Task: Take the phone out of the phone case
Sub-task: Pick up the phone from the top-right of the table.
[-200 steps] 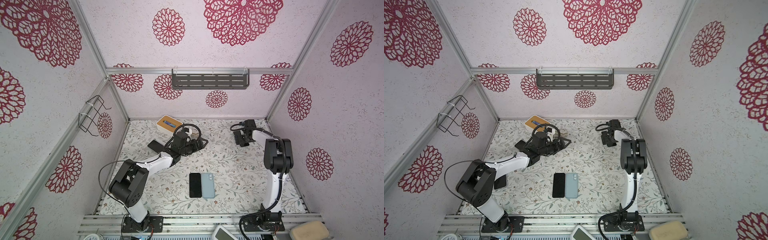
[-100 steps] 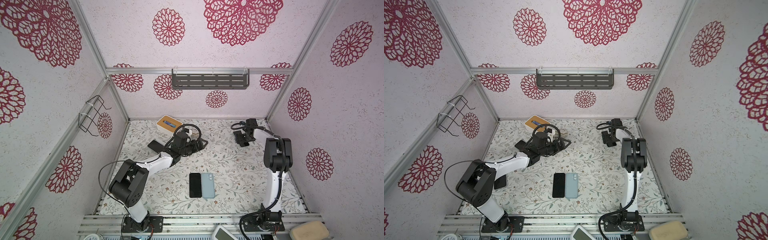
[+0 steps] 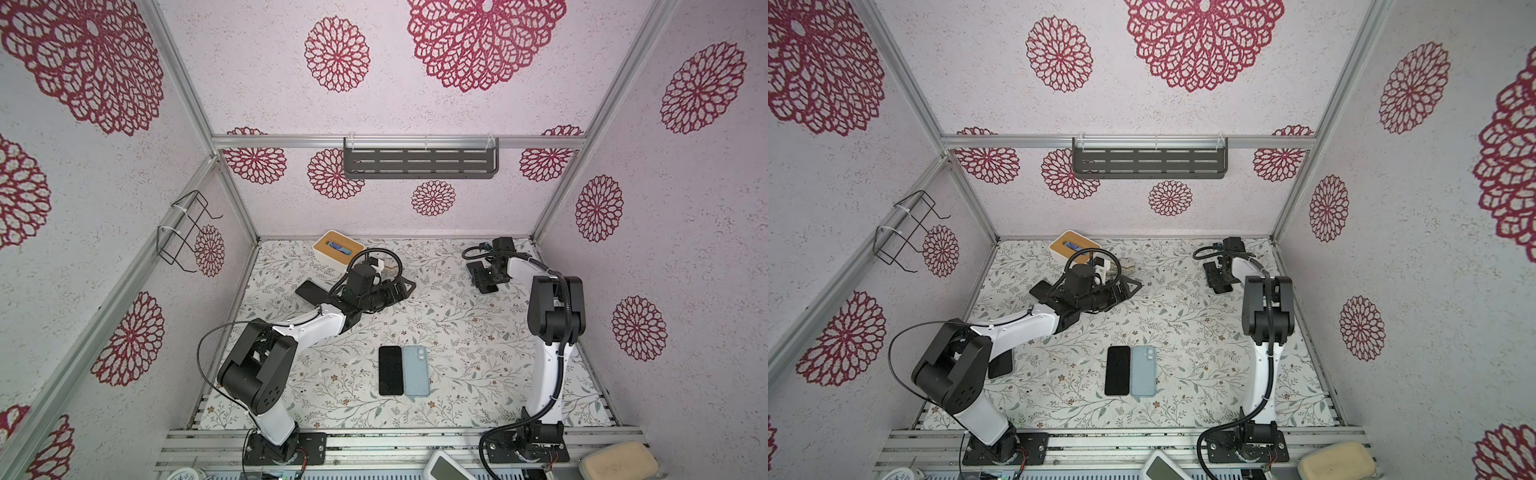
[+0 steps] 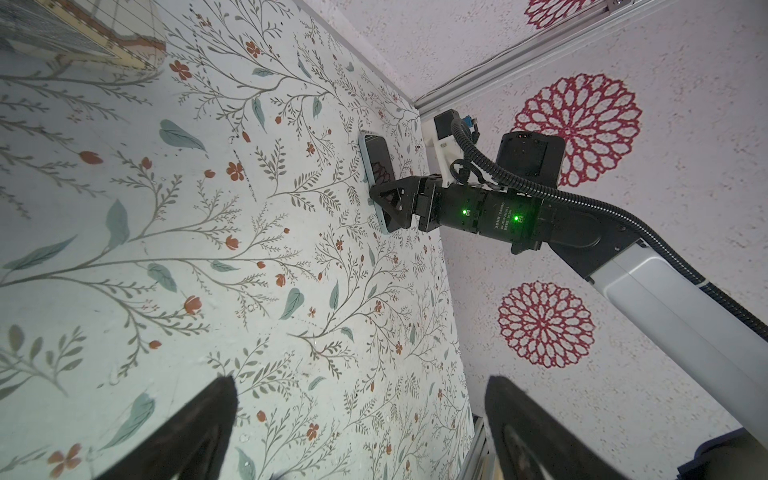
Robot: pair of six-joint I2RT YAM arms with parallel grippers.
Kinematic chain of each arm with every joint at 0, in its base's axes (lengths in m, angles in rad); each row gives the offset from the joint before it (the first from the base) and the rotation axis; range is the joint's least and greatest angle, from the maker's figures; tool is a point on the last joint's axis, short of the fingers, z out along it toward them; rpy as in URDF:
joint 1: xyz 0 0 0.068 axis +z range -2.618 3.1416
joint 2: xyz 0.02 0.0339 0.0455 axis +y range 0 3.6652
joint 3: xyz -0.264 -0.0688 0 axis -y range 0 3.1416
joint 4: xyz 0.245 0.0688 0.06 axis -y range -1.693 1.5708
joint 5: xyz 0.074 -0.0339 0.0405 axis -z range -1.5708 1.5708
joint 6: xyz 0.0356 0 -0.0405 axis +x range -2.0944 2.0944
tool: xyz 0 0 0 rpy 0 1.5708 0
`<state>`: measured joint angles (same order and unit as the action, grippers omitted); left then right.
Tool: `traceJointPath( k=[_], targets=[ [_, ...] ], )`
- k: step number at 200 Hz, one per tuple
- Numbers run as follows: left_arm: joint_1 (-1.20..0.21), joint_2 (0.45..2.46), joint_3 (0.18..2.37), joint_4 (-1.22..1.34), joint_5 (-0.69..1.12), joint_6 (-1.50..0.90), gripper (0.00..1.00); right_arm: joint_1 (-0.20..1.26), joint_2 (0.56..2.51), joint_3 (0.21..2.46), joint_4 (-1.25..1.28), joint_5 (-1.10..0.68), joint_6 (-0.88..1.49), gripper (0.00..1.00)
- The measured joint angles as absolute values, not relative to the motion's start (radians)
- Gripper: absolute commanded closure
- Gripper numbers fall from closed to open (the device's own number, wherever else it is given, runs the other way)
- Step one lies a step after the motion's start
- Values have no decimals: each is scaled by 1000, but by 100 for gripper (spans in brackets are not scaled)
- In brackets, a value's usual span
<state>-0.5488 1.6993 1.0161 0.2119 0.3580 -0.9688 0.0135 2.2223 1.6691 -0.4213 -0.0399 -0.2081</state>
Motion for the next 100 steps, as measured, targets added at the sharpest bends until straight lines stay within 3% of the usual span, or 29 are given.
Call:
traceJointPath(
  k=[100],
  targets=[
    [-549, 1750, 1074, 341, 410, -1037, 3, 36, 2117, 1482, -284, -139, -161, 58]
  ],
)
